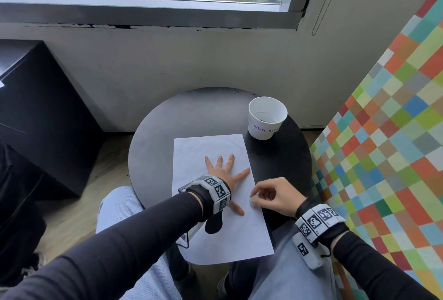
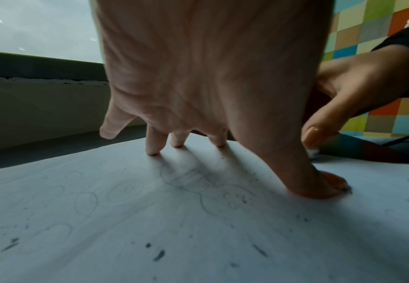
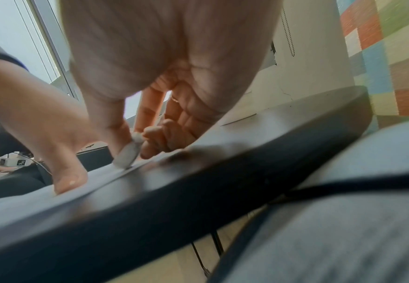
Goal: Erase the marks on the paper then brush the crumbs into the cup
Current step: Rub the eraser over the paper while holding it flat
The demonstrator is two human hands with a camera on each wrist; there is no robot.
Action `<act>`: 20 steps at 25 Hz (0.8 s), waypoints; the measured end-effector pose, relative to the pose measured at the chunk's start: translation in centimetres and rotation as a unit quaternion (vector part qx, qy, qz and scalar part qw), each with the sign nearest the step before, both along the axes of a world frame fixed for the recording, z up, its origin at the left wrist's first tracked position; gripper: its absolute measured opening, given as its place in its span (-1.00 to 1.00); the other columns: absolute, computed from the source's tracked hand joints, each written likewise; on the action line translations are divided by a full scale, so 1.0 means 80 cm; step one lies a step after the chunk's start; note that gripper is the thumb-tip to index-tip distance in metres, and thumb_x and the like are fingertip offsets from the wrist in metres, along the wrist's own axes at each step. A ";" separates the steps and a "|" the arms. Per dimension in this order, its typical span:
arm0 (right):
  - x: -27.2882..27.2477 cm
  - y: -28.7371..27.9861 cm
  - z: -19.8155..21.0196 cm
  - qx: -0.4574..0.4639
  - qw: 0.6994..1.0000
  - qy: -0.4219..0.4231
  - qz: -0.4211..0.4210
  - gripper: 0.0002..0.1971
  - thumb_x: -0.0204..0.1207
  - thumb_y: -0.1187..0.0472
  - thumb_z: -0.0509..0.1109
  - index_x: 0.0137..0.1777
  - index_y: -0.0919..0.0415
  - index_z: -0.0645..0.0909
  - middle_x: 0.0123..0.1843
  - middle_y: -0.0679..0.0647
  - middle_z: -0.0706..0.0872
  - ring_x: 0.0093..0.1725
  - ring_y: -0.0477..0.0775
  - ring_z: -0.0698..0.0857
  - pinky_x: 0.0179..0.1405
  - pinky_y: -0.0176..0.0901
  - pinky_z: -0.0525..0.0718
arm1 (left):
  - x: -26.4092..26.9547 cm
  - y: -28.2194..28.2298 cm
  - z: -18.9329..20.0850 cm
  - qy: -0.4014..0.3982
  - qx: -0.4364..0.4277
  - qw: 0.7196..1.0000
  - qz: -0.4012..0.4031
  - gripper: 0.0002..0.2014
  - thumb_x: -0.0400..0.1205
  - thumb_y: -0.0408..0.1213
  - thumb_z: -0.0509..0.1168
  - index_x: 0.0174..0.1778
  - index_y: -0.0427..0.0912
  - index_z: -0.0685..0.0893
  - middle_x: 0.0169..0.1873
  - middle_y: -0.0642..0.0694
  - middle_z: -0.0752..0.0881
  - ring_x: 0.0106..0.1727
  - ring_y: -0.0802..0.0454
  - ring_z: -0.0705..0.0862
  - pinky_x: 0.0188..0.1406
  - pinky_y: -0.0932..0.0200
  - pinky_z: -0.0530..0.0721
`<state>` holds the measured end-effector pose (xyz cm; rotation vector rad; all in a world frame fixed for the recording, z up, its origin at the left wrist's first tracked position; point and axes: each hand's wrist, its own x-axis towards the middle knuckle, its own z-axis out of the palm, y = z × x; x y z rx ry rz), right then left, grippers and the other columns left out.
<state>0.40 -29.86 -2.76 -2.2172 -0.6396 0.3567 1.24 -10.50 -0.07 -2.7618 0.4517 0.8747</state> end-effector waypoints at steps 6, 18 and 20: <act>0.002 -0.003 -0.002 0.003 1.000 0.006 0.002 -0.93 0.37 0.19 0.58 -0.18 0.07 0.75 -0.38 0.07 0.67 -0.43 -0.15 0.53 -0.37 -0.42 0.48 | -0.001 0.000 0.002 0.005 -0.004 1.000 0.003 0.26 0.31 0.51 0.39 0.68 0.28 -0.36 0.68 -0.26 -0.41 0.68 -0.46 -0.29 0.43 -0.73 -0.20; 0.002 -0.006 -0.005 0.011 0.999 -0.027 -0.037 -0.92 0.35 0.20 0.60 -0.17 0.08 0.79 -0.36 -0.03 0.71 -0.38 -0.07 0.61 -0.33 -0.41 0.53 | -0.001 -0.001 0.004 0.010 -0.012 1.000 0.001 0.25 0.32 0.50 0.39 0.69 0.27 -0.35 0.68 -0.26 -0.41 0.68 -0.47 -0.29 0.44 -0.73 -0.20; -0.001 -0.007 -0.005 0.007 1.000 0.007 0.003 -0.92 0.35 0.16 0.61 -0.18 0.03 0.79 -0.35 -0.04 0.73 -0.36 -0.10 0.62 -0.33 -0.37 0.55 | -0.002 -0.001 0.005 0.006 -0.005 1.000 0.003 0.25 0.32 0.50 0.39 0.69 0.27 -0.35 0.68 -0.26 -0.41 0.68 -0.47 -0.29 0.44 -0.73 -0.21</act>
